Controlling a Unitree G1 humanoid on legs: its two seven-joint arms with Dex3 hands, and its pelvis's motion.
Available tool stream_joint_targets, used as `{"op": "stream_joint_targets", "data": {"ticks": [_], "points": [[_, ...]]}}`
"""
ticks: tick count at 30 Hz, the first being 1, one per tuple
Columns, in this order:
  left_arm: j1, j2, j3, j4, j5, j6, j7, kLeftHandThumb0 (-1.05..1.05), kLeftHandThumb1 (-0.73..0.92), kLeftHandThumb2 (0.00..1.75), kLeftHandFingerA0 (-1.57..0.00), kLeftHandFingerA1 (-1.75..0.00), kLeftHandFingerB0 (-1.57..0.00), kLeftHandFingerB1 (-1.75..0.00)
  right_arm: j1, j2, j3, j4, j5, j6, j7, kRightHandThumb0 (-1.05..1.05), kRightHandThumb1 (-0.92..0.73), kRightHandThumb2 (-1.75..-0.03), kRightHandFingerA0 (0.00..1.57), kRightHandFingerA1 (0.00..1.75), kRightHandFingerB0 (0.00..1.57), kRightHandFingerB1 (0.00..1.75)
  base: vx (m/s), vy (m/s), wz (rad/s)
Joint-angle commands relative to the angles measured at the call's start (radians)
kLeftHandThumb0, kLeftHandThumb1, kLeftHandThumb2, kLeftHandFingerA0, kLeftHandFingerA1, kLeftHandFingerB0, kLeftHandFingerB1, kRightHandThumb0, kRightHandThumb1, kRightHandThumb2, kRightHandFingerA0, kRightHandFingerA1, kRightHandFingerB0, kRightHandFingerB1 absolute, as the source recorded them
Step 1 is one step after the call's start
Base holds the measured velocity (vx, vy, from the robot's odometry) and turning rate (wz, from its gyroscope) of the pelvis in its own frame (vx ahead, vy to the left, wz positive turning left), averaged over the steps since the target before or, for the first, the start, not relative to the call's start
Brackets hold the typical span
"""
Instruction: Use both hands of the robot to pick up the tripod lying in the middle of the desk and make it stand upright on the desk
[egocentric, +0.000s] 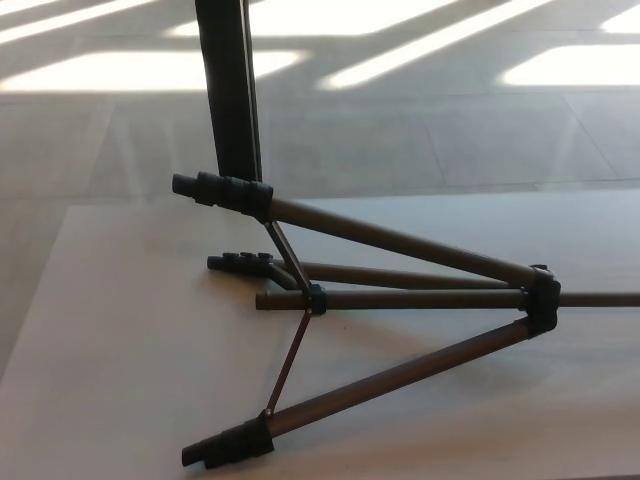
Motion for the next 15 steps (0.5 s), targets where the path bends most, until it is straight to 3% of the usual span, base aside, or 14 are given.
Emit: {"op": "stream_joint_targets", "data": {"ticks": [1, 2, 3, 4, 6, 7, 9, 10, 11, 12, 13, 14, 15], "points": [[-0.007, 0.033, 0.053, 0.037, -0.071, -0.036, -0.065, -1.05, 0.01, 1.23, -0.80, -1.75, -0.68, -1.65, -0.028, -0.038, -0.074, 0.066, 0.111, -0.033, 0.077, -0.73, -0.48, -0.87, 0.02, 0.34, 0.08, 0.39, 0.00, 0.000, 0.00], [-0.008, 0.034, 0.068, 0.038, -0.085, -0.032, -0.080, -1.05, 0.15, 1.30, -0.67, -1.68, -0.58, -1.64, -0.030, -0.039, -0.077, 0.070, 0.111, -0.036, 0.071, -0.73, -0.48, -0.87, 0.02, 0.35, 0.08, 0.39, 0.00, 0.000, 0.00], [-0.005, 0.035, 0.079, 0.042, -0.092, -0.028, -0.075, -1.05, 0.16, 1.33, -0.66, -1.72, -0.60, -1.68, -0.029, -0.038, -0.083, 0.077, 0.113, -0.042, 0.068, -0.68, -0.65, -0.62, 0.02, 0.38, 0.12, 0.32, 0.00, 0.000, 0.00], [-0.005, 0.034, 0.091, 0.044, -0.101, -0.024, -0.068, -1.05, 0.06, 1.25, -0.71, -1.73, -0.62, -1.67, -0.029, -0.038, -0.088, 0.081, 0.118, -0.044, 0.071, -0.66, -0.66, -0.59, 0.00, 0.45, 0.12, 0.34, 0.00, 0.000, 0.00], [0.005, 0.036, 0.139, 0.045, -0.142, -0.021, -0.093, -1.05, 0.20, 1.28, -0.65, -1.75, -0.55, -1.74, -0.024, -0.040, -0.106, 0.083, 0.136, -0.036, 0.071, -0.68, -0.64, -0.59, 0.02, 0.45, 0.12, 0.34, 0.00, 0.000, 0.00], [0.002, 0.036, 0.182, 0.049, -0.179, -0.018, -0.103, -1.05, 0.19, 1.26, -0.75, -1.69, -0.58, -1.70, -0.023, -0.044, -0.121, 0.083, 0.150, -0.029, 0.068, -0.78, -0.49, -0.88, 0.02, 0.44, 0.10, 0.44, 0.00, 0.000, 0.00], [0.007, 0.041, 0.210, 0.053, -0.188, -0.019, -0.103, -1.05, 0.21, 1.26, -0.82, -1.75, -0.60, -1.73, -0.015, -0.045, -0.124, 0.083, 0.152, -0.037, 0.074, -0.76, -0.50, -0.88, 0.02, 0.46, 0.08, 0.42, 0.00, 0.000, 0.00], [0.002, 0.042, 0.244, 0.049, -0.214, -0.029, -0.094, -1.05, 0.30, 1.25, -0.83, -1.69, -0.62, -1.67, -0.014, -0.050, -0.147, 0.088, 0.173, -0.054, 0.078, -0.89, -0.55, -0.90, 0.02, 0.55, 0.07, 0.39, 0.00, 0.000, 0.00], [-0.005, 0.044, 0.277, 0.043, -0.236, -0.047, -0.080, -1.05, 0.31, 1.27, -0.88, -1.75, -0.59, -1.59, -0.019, -0.057, -0.173, 0.093, 0.193, -0.059, 0.051, -0.79, -0.69, -0.62, 0.11, 0.55, 0.14, 0.34, 0.00, 0.000, 0.00], [-0.011, 0.048, 0.295, 0.044, -0.246, -0.057, -0.082, -1.05, 0.41, 1.04, -0.59, -1.75, -0.41, -1.75, -0.020, -0.068, -0.177, 0.089, 0.190, -0.044, 0.031, -0.39, -0.39, -1.00, 0.02, 0.54, 0.00, 0.51, 0.00, 0.000, 0.00], [-0.018, 0.052, 0.317, 0.045, -0.259, -0.056, -0.087, -1.05, 0.41, 1.04, -0.59, -1.75, -0.41, -1.75, -0.019, -0.074, -0.185, 0.087, 0.196, -0.040, 0.040, -0.39, -0.39, -1.00, 0.02, 0.54, 0.00, 0.51, 0.00, 0.000, 0.00], [-0.027, 0.055, 0.326, 0.039, -0.261, -0.067, -0.087, -1.05, 0.51, 0.97, -0.66, -1.75, -0.37, -1.75, -0.013, -0.076, -0.201, 0.073, 0.213, -0.051, 0.064, -0.83, -0.58, -0.97, 0.00, 0.51, 0.12, 0.38, 0.00, 0.000, 0.00], [-0.057, 0.073, 0.336, 0.028, -0.264, -0.084, -0.084, -1.05, 0.55, 0.95, -0.68, -1.75, -0.39, -1.75, -0.040, -0.086, -0.245, 0.051, 0.263, -0.020, 0.081, -0.77, -0.55, -0.95, 0.01, 0.43, 0.06, 0.29, 0.00, 0.000, 0.00]]}}
